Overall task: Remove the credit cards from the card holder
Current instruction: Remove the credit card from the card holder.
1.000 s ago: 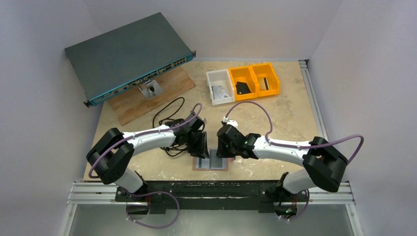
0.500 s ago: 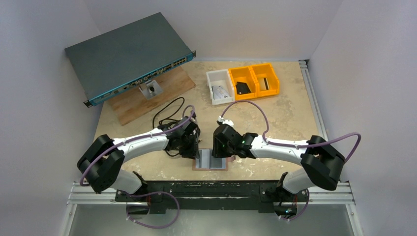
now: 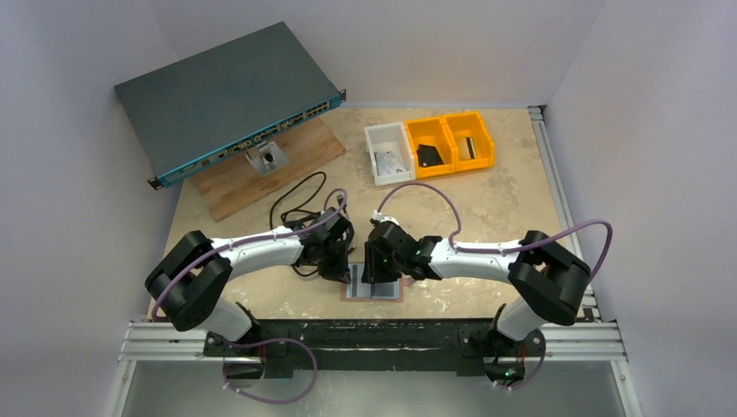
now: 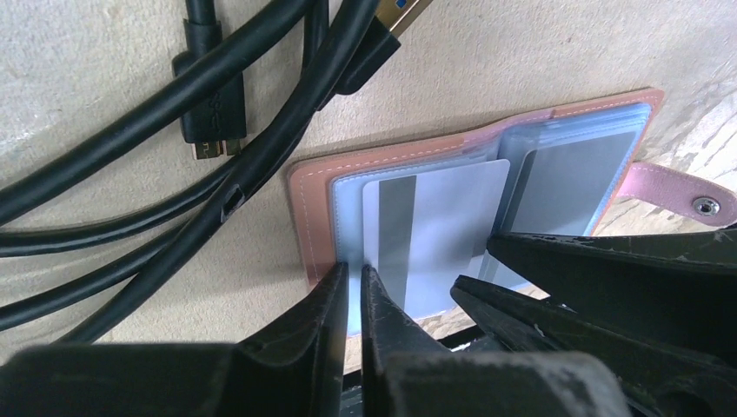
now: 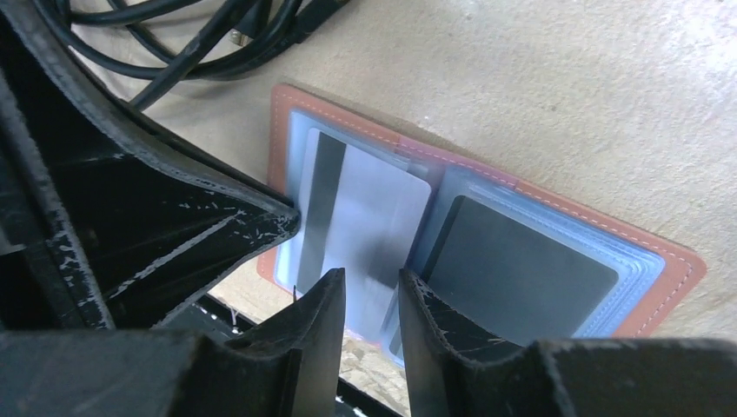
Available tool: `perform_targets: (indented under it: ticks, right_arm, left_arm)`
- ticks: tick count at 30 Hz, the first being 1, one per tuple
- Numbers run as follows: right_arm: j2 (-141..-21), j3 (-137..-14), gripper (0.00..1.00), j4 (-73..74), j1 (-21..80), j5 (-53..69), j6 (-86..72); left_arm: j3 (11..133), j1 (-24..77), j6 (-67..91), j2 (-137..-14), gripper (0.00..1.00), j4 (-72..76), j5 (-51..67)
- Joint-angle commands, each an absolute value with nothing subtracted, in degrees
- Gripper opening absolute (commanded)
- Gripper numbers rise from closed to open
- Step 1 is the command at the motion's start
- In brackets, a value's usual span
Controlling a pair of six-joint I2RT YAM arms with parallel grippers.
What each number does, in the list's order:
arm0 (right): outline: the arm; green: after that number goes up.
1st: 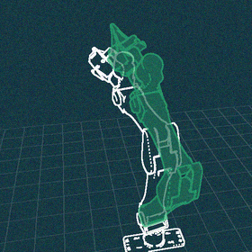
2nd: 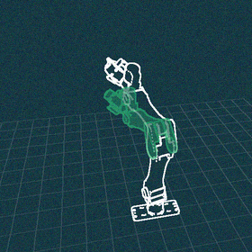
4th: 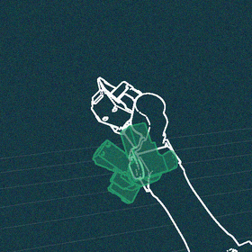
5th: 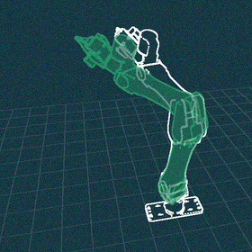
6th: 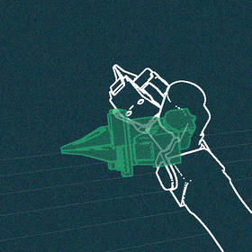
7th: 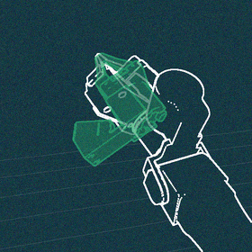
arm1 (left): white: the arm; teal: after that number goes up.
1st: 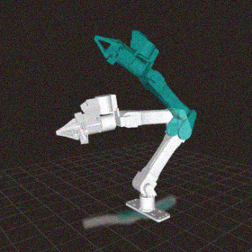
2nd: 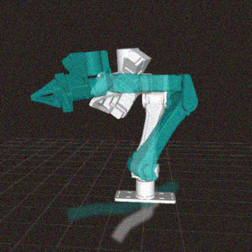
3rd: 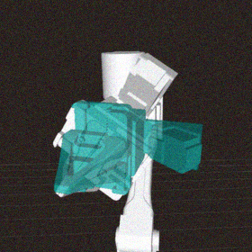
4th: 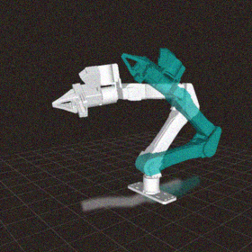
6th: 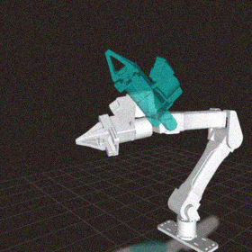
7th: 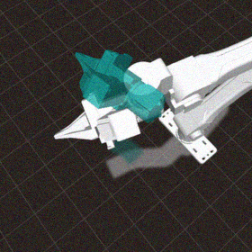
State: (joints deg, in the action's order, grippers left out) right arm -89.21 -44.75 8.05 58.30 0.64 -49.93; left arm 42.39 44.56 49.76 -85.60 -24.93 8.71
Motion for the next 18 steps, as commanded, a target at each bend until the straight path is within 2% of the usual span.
perform_targets:
  ticks: [1,10,18]
  right_arm:
    - [-87.93,-41.79,0.3,5.77,56.53,2.24,-50.8]
    - [-85.83,-35.92,0.32,0.32,53.76,6.19,-52.29]
    - [-85.16,-32.87,0.17,-6.22,51.66,9.25,-53.23]
  left_arm:
    - [42.97,44.3,49.21,-88.66,0.02,-26.2,6.12]
    - [43.28,44.63,50.07,-91.79,0.0,-25.99,6.87]
    - [43.51,45.82,51.54,-93.39,0.0,-25.53,7.11]
